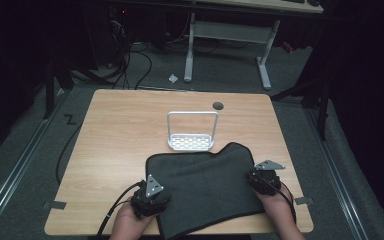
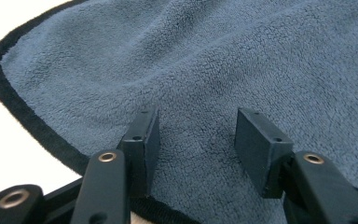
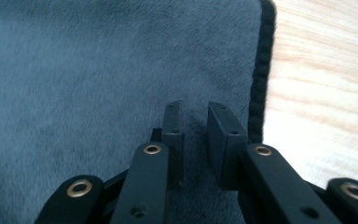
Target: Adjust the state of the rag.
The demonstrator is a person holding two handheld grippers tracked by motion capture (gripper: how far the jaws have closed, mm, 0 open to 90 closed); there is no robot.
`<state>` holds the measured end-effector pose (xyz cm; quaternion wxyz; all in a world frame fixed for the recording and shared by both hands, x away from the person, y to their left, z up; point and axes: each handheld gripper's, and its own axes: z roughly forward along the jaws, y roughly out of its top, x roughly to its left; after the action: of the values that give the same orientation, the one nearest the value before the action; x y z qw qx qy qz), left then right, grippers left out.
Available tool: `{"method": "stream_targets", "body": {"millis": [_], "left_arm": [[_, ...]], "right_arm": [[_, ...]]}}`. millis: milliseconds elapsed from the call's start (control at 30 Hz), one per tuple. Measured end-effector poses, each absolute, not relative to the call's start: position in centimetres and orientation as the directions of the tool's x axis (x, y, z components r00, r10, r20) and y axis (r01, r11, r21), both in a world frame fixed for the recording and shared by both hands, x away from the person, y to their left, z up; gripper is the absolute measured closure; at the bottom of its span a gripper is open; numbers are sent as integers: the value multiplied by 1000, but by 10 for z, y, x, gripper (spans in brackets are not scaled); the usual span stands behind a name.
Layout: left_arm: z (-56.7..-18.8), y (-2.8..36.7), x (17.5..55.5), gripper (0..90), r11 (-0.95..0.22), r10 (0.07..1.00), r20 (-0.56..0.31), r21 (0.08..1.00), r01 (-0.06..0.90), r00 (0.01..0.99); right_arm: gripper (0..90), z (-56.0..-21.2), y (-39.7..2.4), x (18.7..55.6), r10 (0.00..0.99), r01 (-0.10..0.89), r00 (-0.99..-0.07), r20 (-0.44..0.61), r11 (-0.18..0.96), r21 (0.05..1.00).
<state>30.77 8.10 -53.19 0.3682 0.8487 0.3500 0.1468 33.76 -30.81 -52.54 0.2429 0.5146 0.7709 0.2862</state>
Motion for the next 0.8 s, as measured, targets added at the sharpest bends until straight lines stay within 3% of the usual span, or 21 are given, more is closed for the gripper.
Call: {"method": "stream_targets", "body": {"millis": [267, 367, 533, 700, 800], "left_arm": [[-529, 111, 313, 518, -467, 741, -14, 708, 530, 671], [-529, 122, 311, 519, -448, 750, -35, 709, 546, 660], [-528, 128, 318, 520, -412, 762, -63, 721, 557, 645], [-520, 138, 356, 533, -296, 791, -144, 761, 578, 595], [-521, 134, 376, 574, -309, 797, -128, 753, 580, 590]], "right_arm": [[758, -526, -305, 286, 905, 635, -423, -45, 332, 698], [741, -521, -301, 283, 898, 613, -438, -49, 338, 714], [734, -511, -295, 320, 910, 603, -412, -54, 316, 732], [732, -512, -290, 375, 932, 632, -357, -63, 290, 719], [757, -518, -289, 397, 938, 662, -340, -59, 284, 694]]}}
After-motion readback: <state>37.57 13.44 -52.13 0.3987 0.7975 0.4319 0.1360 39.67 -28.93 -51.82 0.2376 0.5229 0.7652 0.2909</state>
